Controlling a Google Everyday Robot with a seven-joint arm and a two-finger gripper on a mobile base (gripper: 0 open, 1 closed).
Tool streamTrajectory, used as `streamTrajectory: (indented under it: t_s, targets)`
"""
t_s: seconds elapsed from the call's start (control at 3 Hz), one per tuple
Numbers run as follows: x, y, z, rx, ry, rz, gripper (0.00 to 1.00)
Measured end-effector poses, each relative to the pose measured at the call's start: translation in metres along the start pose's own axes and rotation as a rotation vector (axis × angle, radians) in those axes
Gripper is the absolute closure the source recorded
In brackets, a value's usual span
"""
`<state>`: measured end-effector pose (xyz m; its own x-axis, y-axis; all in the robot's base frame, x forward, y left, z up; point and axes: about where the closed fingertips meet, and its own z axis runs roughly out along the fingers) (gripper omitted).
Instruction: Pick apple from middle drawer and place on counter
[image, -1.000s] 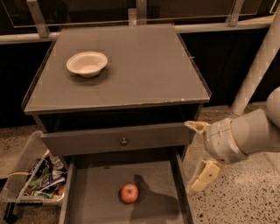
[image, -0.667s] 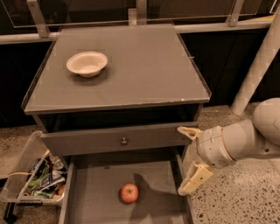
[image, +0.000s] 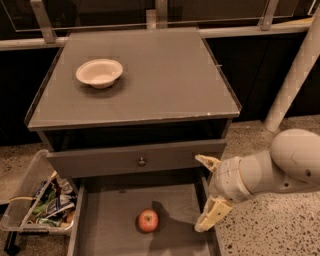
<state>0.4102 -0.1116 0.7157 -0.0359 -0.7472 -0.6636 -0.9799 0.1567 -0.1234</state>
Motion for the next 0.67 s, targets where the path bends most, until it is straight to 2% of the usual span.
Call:
streamTrajectory:
  t_s: [0.33, 0.67]
  targets:
    - [0.019, -0.003, 0.044, 0.006, 0.015, 0.000, 0.00]
    - [0.044, -0.007, 0.081, 0.029, 0.008, 0.027, 0.00]
